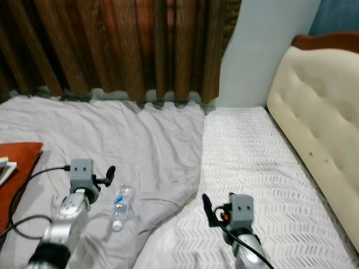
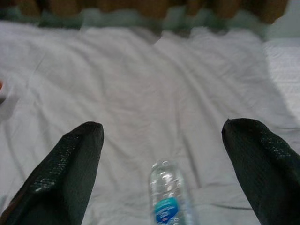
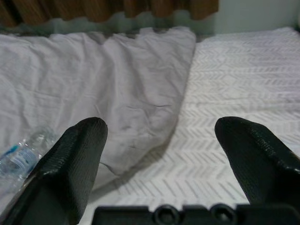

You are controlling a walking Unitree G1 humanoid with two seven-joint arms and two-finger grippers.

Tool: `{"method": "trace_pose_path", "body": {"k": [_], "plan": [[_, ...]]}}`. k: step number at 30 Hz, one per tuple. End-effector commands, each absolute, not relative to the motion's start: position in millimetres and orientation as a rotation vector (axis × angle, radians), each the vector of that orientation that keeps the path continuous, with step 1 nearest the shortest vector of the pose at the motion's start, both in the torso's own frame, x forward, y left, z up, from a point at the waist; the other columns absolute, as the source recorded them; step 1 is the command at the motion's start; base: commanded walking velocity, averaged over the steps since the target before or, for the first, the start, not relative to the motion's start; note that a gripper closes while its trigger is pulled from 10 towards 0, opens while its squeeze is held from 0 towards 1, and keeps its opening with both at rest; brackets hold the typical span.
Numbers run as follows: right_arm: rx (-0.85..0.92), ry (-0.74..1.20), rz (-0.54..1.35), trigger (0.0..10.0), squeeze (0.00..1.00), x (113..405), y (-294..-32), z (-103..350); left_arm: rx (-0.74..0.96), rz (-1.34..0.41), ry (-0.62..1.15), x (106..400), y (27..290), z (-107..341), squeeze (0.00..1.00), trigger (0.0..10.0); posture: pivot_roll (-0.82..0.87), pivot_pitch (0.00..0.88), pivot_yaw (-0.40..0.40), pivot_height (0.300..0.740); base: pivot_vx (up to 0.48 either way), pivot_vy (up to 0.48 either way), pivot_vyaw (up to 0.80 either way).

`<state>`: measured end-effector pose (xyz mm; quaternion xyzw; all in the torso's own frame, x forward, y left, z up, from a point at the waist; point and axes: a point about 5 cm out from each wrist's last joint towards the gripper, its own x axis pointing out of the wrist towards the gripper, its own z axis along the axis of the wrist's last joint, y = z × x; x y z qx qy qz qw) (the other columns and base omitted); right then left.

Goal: Clean up the room

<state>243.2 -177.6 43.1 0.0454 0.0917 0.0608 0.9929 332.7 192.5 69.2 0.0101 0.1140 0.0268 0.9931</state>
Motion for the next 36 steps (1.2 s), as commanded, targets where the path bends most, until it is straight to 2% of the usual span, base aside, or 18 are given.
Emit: {"method": "trace_pose_path", "body": {"k": [1, 3, 4, 6, 7, 8, 10, 11, 14, 20, 23, 28, 33, 36], "plan": [[0.099, 0.177, 0.13, 10.0, 0.0, 242.3, -173.7, 47.1, 0.022, 0.101, 0.273, 330.6, 204.5, 62.3, 0.0, 10.0, -0.1, 0.037, -0.039, 0.74, 0.0, 0.0, 0.0], [0.099, 0.178, 0.131, 10.0, 0.0, 241.3, -173.6, 47.4, 0.021, 0.104, 0.277, 331.3, 205.2, 62.1, 0.0, 10.0, -0.1, 0.037, -0.039, 0.74, 0.0, 0.0, 0.0], [0.094, 0.181, 0.134, 10.0, 0.0, 233.8, -174.3, 49.7, -0.005, 0.126, 0.297, 333.1, 209.3, 61.2, 0.0, 10.0, -0.14, 0.113, -0.064, 0.74, 0.0, 0.0, 0.0], [0.091, 0.184, 0.137, 10.0, 0.0, 227.9, -174.6, 51.7, -0.025, 0.143, 0.312, 334.7, 212.2, 60.3, 0.0, 10.0, -0.14, 0.113, -0.064, 0.74, 0.0, 0.0, 0.0], [0.098, 0.197, 0.206, 10.0, 0.0, 201.3, -174.2, 62.5, -0.061, 0.16, 0.352, 339.1, 209.6, 57.7, 0.0, 10.0, -0.29, 0.337, -0.138, 0.74, 0.0, 0.0, 0.0], [0.134, 0.213, 0.284, 10.0, 0.0, 179.7, -167.4, 73.0, -0.095, 0.17, 0.376, 343.2, 203.7, 57.1, 0.0, 10.0, -0.32, 0.384, -0.144, 0.74, 0.0, 0.0, 0.0], [0.134, 0.213, 0.284, 10.0, 0.0, 179.7, -167.4, 73.0, -0.095, 0.17, 0.376, 343.2, 203.7, 57.1, 0.0, 10.0, -0.32, 0.384, -0.144, 0.74, 0.0, 0.0, 0.0], [0.167, 0.226, 0.352, 10.0, 0.0, 163.3, -160.2, 82.7, -0.108, 0.174, 0.385, 346.3, 199.2, 58.2, 0.0, 10.0, -0.34, 0.411, -0.148, 0.74, 0.0, 0.0, 0.0], [0.189, 0.254, 0.441, 10.0, 0.0, 148.6, -146.8, 90.3, -0.114, 0.192, 0.385, 349.6, 197.5, 60.8, 0.0, 10.0, -0.37, 0.454, -0.157, 0.74, 0.0, 0.0, 0.0], [0.199, 0.278, 0.456, 10.0, 0.0, 124.2, -143.1, 108.1, -0.117, 0.169, 0.332, 356.6, 201.7, 72.8, 0.0, 10.0, -0.42, 0.533, -0.184, 0.74, 0.0, 0.0, 0.0], [0.218, 0.357, 0.444, 10.0, 0.0, 100.7, -143.0, 113.6, -0.076, 0.153, 0.35, 356.1, 202.0, 71.0, 0.0, 10.0, -0.42, 0.589, -0.193, 0.74, 0.0, 0.0, 0.0], [0.25, 0.409, 0.445, 10.0, 0.0, 84.8, -136.9, 118.0, -0.064, 0.179, 0.386, 350.0, 208.4, 62.8, 0.0, 10.0, -0.44, 0.591, -0.198, 0.74, 0.0, 0.0, 0.0], [0.246, 0.439, 0.433, 10.0, 0.0, 75.8, -138.2, 123.6, -0.188, 0.082, 0.385, 353.2, 188.1, 62.3, 0.0, 10.0, -0.45, 0.585, -0.204, 0.74, 0.0, 0.0, 0.0], [0.24, 0.456, 0.422, 10.0, 0.0, 74.2, -140.5, 124.6, -0.206, 0.047, 0.361, 359.2, 180.1, 69.9, 0.0, 10.0, -0.45, 0.593, -0.206, 0.74, 0.0, 0.0, 0.0]]}}
